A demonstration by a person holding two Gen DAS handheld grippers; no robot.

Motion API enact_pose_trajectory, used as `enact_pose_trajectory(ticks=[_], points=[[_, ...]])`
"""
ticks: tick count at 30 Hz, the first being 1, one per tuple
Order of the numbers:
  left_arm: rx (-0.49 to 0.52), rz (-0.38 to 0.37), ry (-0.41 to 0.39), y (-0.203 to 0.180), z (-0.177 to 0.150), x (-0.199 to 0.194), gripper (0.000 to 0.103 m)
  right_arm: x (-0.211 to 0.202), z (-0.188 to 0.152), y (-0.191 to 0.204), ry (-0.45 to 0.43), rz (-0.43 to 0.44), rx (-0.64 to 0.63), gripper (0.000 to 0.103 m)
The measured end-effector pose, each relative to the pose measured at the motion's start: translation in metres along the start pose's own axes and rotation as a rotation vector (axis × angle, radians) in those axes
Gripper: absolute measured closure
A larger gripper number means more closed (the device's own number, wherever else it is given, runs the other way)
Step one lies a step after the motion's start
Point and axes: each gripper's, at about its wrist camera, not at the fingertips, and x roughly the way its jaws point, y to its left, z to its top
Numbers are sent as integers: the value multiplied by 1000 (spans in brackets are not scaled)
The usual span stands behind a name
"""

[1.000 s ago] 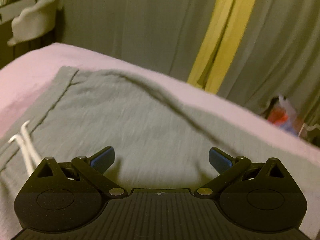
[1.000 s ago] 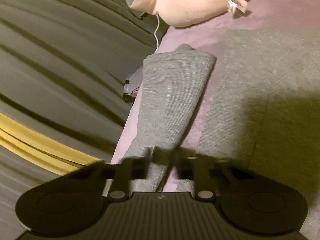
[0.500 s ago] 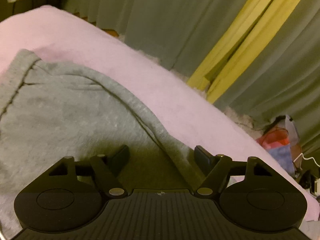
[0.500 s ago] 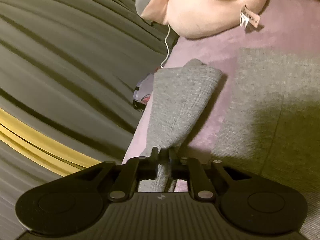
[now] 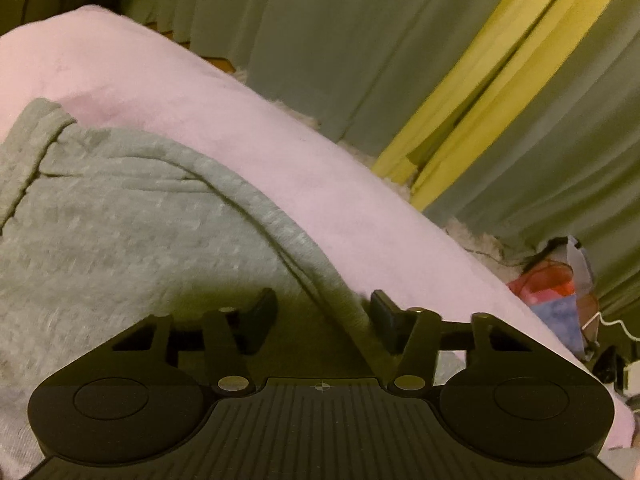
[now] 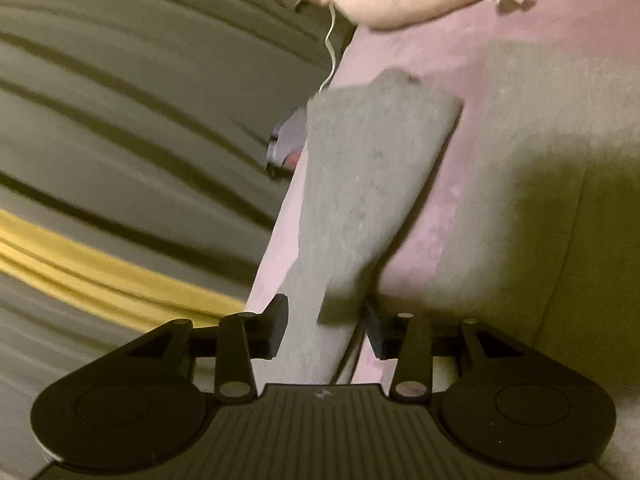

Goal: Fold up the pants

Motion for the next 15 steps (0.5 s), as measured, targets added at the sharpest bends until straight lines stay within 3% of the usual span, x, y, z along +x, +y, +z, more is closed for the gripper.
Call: enact_pose_trajectory(ticks=[3,4,6,11,14,15], points=[[-24,-14,0,4,1,0,53,3,-3,-1,34,14,17,66],[-25,-18,-1,5,1,0,53,2,-3,1,33,12,8,77],[-21,-28,-3,5,0,-1,62,-1,-2,4,30,4,-14,88],[-30,-64,-2,6,1,1,78,-6,0,4,32,31,0,89],[-34,-65,1,6,2,1,78,-3,-1,8,33,31,1,88],[-35,-62,3,7,2,1,73,0,-1,9,33,30,-5,88]])
